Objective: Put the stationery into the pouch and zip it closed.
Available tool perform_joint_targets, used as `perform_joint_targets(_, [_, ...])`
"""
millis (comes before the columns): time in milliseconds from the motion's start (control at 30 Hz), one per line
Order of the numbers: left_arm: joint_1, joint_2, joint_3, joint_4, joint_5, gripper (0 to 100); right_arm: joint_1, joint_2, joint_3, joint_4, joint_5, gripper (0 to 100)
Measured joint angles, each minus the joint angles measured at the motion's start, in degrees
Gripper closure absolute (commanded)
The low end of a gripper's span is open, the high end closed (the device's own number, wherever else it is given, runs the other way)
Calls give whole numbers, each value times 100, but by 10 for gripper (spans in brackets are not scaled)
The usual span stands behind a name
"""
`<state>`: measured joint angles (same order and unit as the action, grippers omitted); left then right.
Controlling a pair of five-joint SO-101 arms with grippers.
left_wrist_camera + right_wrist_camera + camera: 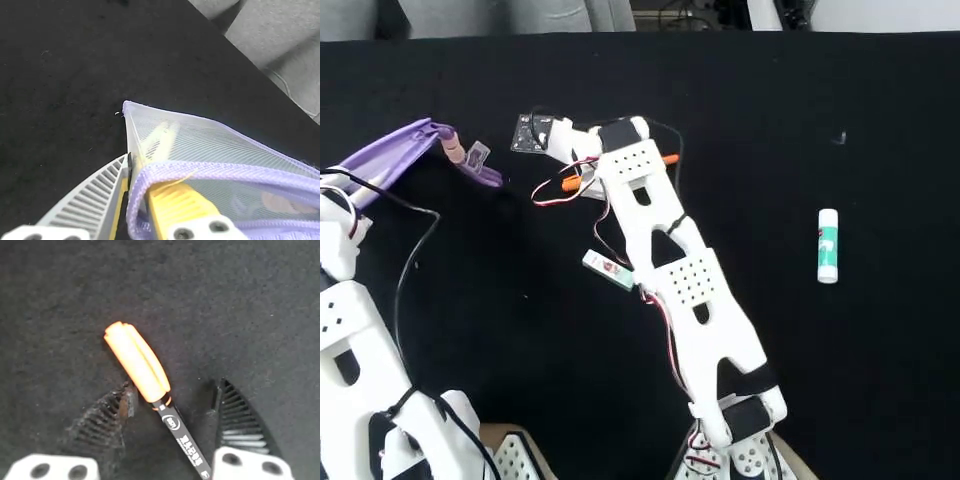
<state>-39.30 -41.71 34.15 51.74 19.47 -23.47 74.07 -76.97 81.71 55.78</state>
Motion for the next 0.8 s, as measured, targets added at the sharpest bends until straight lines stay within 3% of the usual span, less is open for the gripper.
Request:
perform_joint_targets(300, [0,-26,97,-44,0,971,-9,598,-985,185,132,989])
perform_joint_targets(800, [176,-26,97,-53,0,971,9,633,-1609,800,316,987])
